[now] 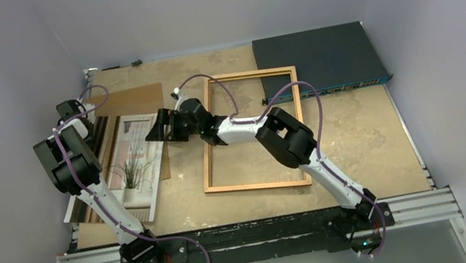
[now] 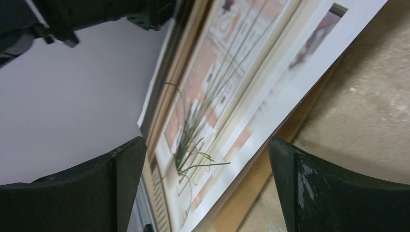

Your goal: Put the photo into the frame

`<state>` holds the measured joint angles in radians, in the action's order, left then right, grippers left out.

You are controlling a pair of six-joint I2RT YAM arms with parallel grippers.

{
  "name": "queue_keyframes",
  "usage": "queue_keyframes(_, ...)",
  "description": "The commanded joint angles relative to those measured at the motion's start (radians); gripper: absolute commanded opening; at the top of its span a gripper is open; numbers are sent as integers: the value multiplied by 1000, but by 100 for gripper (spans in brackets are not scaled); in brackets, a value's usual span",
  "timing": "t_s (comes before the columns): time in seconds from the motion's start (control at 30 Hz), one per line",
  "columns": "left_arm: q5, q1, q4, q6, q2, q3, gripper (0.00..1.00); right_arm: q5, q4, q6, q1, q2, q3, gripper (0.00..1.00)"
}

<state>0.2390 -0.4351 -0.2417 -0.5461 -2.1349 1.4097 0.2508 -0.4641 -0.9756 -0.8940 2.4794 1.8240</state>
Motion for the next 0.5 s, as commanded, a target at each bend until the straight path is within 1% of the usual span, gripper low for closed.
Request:
queue_keyframes(0.0,-83,29,-104,14,3,-24,2,104,-253,-62,-23,-95,-23,99)
queue_keyframes(0.17,-80,29,-101,12,5,-29,1,133,-341,-77,-23,-118,-73,99)
queue_keyframes(0.27,-80,30,-99,12,7,-28,1,167,-392,-103,-21,-105,-85,99)
queue_keyframes(0.33,-81,30,-100,11,7,-26,1,195,-429,-133,-21,-73,-81,99)
queue_keyframes(0.47,-84,30,-104,15,10,-24,1,243,-542,-249,-20,11,-71,99)
